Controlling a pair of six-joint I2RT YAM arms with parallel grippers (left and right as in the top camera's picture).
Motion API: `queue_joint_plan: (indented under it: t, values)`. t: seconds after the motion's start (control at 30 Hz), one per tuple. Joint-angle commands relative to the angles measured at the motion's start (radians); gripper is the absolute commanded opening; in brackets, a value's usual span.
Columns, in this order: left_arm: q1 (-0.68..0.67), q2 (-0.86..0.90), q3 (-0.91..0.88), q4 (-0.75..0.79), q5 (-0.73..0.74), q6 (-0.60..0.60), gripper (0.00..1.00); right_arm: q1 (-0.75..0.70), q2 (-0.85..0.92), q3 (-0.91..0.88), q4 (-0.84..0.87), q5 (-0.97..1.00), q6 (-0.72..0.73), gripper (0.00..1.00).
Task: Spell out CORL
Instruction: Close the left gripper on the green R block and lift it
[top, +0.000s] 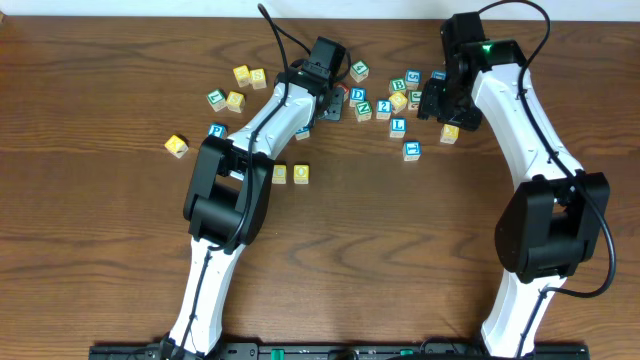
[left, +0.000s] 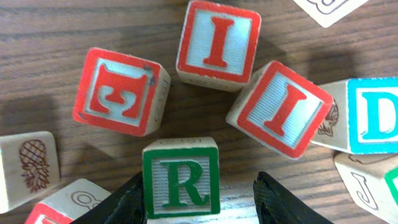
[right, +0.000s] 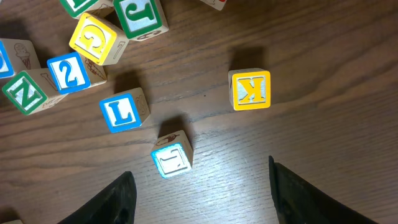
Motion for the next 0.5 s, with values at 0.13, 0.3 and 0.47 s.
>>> queue_joint_plan:
  t: [0.13, 0.3, 0.47]
  values:
    - [0.004, 0.008, 0.003, 0.003, -0.050, 0.003, 0.39, -0.004, 0.002, -0.003, 0.002, 0.011, -0.011, 0.64]
    - [0.004, 0.008, 0.003, 0.009, -0.050, 0.003, 0.25, -0.004, 0.002, -0.004, -0.002, 0.011, -0.023, 0.64]
    - [0.004, -0.039, 0.004, -0.001, -0.050, 0.003, 0.25, -0.004, 0.002, -0.003, -0.001, 0.011, -0.023, 0.66]
